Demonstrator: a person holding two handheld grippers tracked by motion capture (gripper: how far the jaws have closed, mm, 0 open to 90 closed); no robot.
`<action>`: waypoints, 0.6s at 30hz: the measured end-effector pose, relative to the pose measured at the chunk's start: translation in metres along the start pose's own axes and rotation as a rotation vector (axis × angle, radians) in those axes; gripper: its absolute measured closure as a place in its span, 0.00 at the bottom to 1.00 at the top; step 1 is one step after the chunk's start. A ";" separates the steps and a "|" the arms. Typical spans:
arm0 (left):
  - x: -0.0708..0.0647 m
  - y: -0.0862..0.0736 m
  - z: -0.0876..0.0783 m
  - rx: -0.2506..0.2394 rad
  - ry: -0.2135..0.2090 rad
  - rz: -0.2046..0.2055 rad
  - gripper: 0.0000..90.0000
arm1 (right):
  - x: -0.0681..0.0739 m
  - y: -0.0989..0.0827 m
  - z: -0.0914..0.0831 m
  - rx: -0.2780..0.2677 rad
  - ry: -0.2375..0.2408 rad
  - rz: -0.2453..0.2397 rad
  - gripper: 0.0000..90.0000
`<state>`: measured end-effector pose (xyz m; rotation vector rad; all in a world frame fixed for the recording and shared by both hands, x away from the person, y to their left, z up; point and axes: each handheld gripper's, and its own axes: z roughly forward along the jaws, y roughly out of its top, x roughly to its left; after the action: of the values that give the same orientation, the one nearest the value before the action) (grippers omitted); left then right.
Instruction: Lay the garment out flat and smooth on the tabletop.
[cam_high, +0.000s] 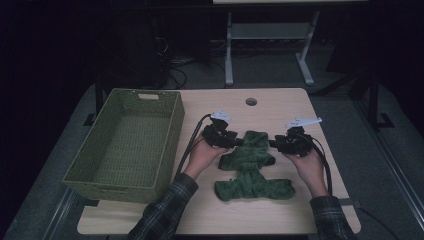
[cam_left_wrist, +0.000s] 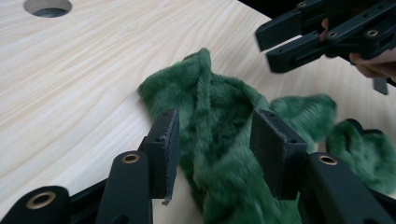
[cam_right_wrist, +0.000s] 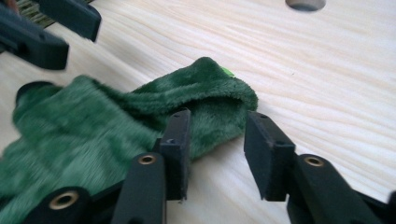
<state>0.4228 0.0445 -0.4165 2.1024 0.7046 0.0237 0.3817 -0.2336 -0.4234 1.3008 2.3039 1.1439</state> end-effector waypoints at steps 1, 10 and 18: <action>0.001 0.001 0.005 0.009 0.000 0.002 0.57 | -0.001 0.001 0.004 0.001 -0.002 0.008 0.67; 0.004 -0.002 0.035 0.071 0.021 -0.005 0.54 | -0.003 -0.003 0.032 0.065 -0.018 0.032 0.62; 0.001 -0.006 0.045 0.125 0.026 0.015 0.54 | 0.000 -0.017 0.046 0.136 -0.038 0.012 0.64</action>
<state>0.4329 0.0138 -0.4483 2.2301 0.7223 0.0151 0.3965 -0.2151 -0.4660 1.3724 2.3853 0.9724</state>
